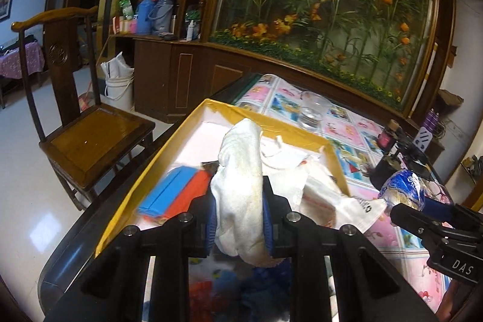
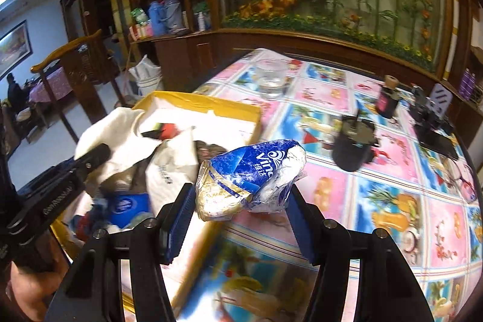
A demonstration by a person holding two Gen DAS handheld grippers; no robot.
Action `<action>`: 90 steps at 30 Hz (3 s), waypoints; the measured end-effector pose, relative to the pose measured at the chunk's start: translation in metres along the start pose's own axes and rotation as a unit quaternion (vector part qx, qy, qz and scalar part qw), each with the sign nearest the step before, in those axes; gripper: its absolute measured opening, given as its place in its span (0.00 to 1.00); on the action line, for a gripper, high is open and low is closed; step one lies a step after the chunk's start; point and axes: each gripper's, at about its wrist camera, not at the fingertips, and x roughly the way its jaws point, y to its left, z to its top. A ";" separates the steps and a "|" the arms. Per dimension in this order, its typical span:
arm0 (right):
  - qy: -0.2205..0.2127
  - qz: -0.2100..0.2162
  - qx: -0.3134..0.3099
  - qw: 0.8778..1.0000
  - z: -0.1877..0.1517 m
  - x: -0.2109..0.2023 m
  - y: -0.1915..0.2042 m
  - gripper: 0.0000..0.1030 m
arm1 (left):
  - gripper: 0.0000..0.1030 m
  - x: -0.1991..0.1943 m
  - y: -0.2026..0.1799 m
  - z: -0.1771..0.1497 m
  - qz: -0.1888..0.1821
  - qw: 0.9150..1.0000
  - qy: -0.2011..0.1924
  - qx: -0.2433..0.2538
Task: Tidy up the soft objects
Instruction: 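Carry the white cloth and blue-wrapped roll over the yellow tray with both grippers, then lower the cloth and roll into the tray and open both grippers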
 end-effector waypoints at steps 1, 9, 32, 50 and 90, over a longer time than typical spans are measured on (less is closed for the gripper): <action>0.003 0.005 -0.004 1.000 0.001 0.004 0.006 0.63 | 0.22 0.000 0.003 -0.001 0.002 1.000 0.002 -0.001; 0.033 0.030 -0.007 0.999 0.006 0.043 0.038 0.63 | 0.23 0.003 0.015 -0.009 0.008 1.000 0.011 -0.001; 0.067 0.038 0.015 0.997 0.022 0.107 0.033 0.63 | 0.23 0.012 0.010 -0.006 0.026 0.999 0.024 0.018; 0.062 0.034 -0.011 0.997 0.014 0.098 0.042 0.63 | 0.24 0.009 -0.003 -0.009 0.040 0.998 0.016 0.039; 0.009 0.016 0.007 1.000 -0.008 0.033 0.003 0.92 | 0.89 -0.024 -0.025 -0.013 0.055 0.996 -0.026 0.064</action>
